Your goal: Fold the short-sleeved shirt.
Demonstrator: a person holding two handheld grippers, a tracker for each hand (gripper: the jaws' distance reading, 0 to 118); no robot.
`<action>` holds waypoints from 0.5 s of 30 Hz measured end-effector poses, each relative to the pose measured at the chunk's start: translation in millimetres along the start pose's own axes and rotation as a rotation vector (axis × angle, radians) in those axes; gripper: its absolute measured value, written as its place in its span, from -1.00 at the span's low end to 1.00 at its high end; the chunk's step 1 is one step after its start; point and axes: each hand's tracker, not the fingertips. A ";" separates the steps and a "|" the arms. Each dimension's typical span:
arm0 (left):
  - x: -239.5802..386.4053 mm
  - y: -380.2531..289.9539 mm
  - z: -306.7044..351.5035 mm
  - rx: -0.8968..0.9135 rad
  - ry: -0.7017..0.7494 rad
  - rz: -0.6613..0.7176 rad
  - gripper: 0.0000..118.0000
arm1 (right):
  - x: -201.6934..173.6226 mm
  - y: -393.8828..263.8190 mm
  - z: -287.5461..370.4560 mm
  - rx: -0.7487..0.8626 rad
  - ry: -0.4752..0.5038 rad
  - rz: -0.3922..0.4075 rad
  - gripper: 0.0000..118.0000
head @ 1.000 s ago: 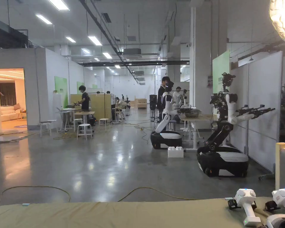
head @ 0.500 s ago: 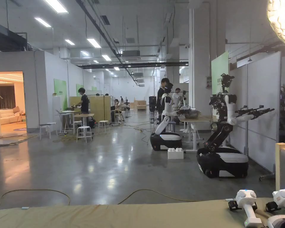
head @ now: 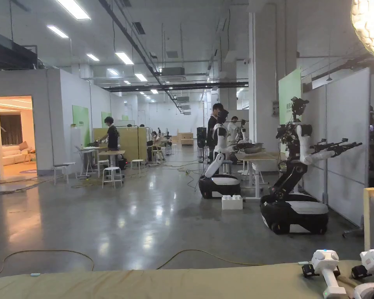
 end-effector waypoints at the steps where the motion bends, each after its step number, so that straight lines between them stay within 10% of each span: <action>1: -1.2 -0.2 -0.6 -0.004 -0.009 0.011 1.00 | -2.9 2.1 -3.2 -0.046 -0.007 -0.007 1.00; 15: 0.1 1.1 -1.5 -0.018 0.022 0.032 1.00 | 14.0 3.6 4.4 0.014 0.149 -0.035 1.00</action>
